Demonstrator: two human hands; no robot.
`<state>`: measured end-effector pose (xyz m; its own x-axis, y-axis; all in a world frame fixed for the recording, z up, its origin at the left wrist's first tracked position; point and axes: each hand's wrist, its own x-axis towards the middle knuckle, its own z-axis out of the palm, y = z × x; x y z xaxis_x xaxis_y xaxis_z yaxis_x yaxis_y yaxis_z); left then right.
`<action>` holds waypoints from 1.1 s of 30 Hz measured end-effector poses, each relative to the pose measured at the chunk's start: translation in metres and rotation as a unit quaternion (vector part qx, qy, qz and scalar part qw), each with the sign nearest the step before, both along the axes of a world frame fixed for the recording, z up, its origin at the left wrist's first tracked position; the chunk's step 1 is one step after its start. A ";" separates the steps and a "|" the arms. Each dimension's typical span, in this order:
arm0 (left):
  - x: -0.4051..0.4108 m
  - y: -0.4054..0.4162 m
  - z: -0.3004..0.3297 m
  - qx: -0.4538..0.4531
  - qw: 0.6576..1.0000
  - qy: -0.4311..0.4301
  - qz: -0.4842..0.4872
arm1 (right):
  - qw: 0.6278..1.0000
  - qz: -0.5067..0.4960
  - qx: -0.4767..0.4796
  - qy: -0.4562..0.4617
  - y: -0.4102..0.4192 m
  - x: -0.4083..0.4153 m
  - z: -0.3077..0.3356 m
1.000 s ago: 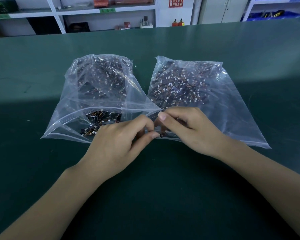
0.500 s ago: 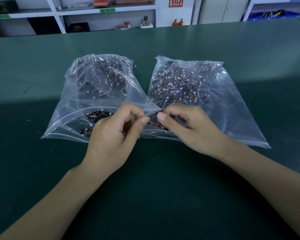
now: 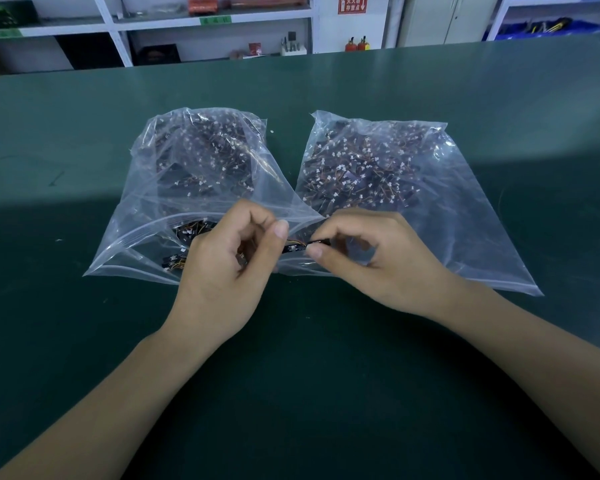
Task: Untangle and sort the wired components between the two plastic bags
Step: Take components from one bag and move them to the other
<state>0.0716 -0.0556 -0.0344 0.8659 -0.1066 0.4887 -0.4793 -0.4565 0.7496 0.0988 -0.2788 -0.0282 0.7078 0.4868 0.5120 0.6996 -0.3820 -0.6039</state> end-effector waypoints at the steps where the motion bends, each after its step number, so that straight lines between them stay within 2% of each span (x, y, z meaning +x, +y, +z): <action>1: 0.000 0.000 0.000 -0.005 1.000 0.005 -0.006 | 1.000 0.002 0.009 0.013 0.000 0.000 0.000; 5: -0.001 -0.001 0.000 -0.004 0.999 0.023 -0.037 | 0.993 0.007 0.064 0.096 -0.002 0.001 -0.002; 10: -0.001 -0.003 -0.003 0.043 0.999 -0.005 -0.032 | 0.989 0.005 0.075 0.131 -0.002 0.000 -0.003; 23: -0.001 -0.002 -0.001 0.010 0.999 0.029 -0.045 | 0.989 0.025 0.041 0.140 -0.001 -0.001 -0.003; 33: -0.001 -0.002 -0.001 0.017 0.999 0.001 -0.047 | 0.986 0.010 0.054 0.156 0.003 -0.006 -0.001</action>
<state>0.0706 -0.0577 -0.0358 0.8528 -0.2034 0.4811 -0.5189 -0.4355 0.7356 0.0931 -0.2763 -0.0288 0.8297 0.4574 0.3198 0.4799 -0.2919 -0.8274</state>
